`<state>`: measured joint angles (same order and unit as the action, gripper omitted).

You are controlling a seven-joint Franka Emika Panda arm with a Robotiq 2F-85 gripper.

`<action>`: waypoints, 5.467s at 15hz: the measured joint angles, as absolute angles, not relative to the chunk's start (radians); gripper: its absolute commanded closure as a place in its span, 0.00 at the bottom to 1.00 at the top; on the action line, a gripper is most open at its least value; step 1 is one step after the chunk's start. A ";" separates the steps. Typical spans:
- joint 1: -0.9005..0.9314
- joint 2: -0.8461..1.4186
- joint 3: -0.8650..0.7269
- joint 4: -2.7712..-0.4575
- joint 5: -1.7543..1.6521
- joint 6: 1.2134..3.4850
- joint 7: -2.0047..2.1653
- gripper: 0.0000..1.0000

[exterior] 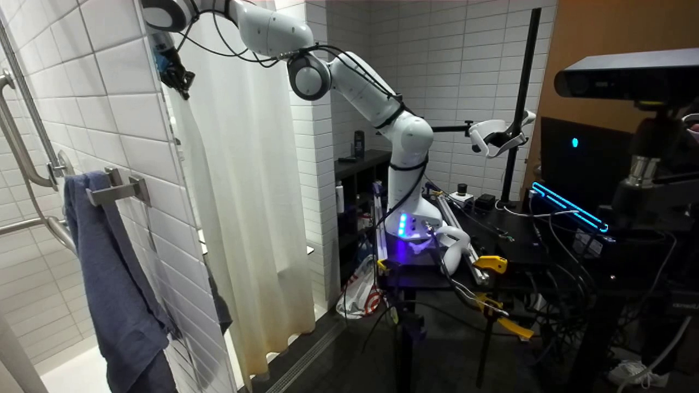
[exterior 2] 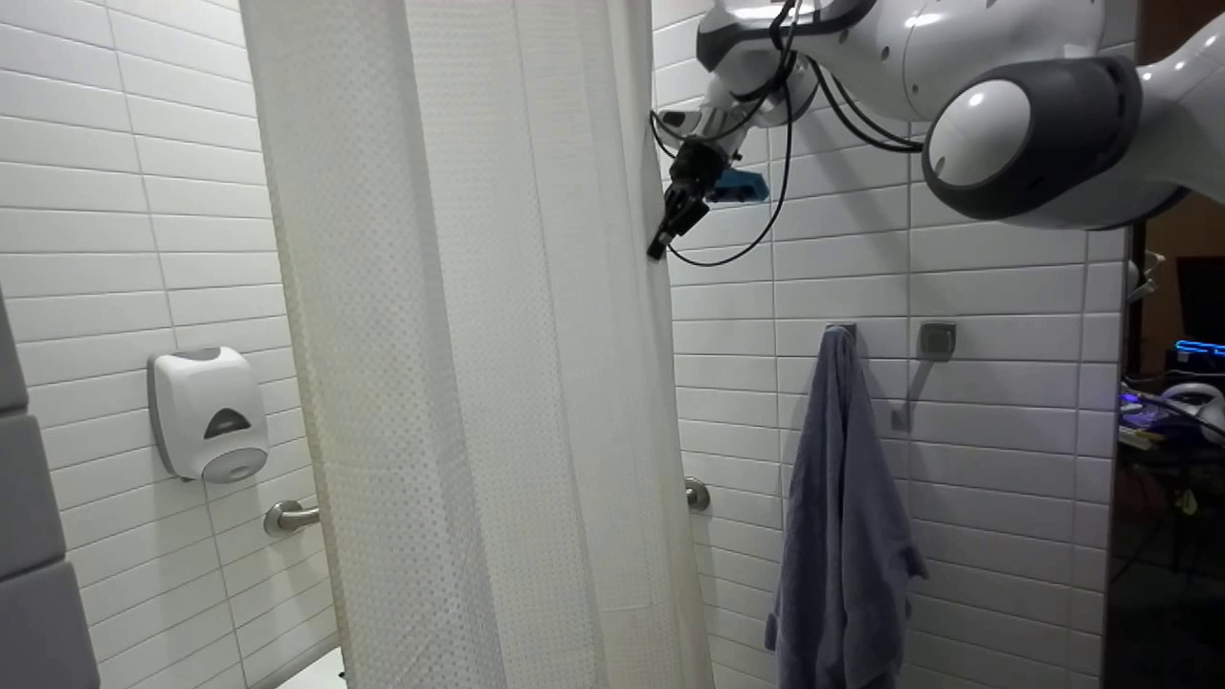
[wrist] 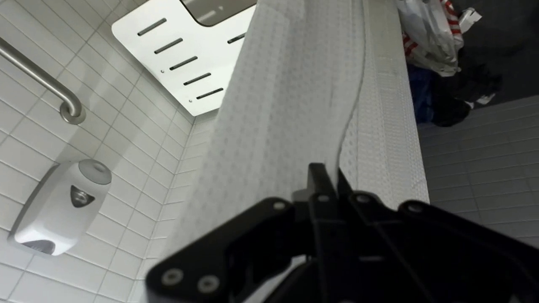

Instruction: Move the shower curtain to the left

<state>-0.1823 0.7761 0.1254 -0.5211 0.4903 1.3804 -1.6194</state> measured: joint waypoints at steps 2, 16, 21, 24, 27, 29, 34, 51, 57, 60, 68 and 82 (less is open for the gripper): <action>-0.181 0.785 0.141 -0.521 0.502 1.379 -1.626 1.00; -0.167 0.809 0.252 -0.517 0.521 1.239 -1.640 1.00; -0.163 0.811 0.259 -0.515 0.521 1.235 -1.641 1.00; -0.164 0.819 0.269 -0.508 0.521 1.237 -1.644 1.00; -0.164 0.826 0.281 -0.502 0.521 1.241 -1.645 1.00; -0.167 0.830 0.282 -0.497 0.521 1.241 -1.643 1.00; -0.185 0.833 0.282 -0.494 0.521 1.238 -1.639 0.98; -0.184 0.833 0.282 -0.488 0.521 1.240 -1.638 1.00; -0.161 0.833 0.282 -0.486 0.521 1.241 -1.641 1.00; -0.150 0.833 0.282 -0.485 0.519 1.240 -1.649 1.00; -0.142 0.862 0.285 -0.416 0.515 1.155 -1.699 1.00; -0.006 0.914 0.291 -0.405 0.514 1.353 -1.774 1.00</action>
<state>-0.0058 0.9140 0.2910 -0.4046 0.5143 1.3534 -1.7737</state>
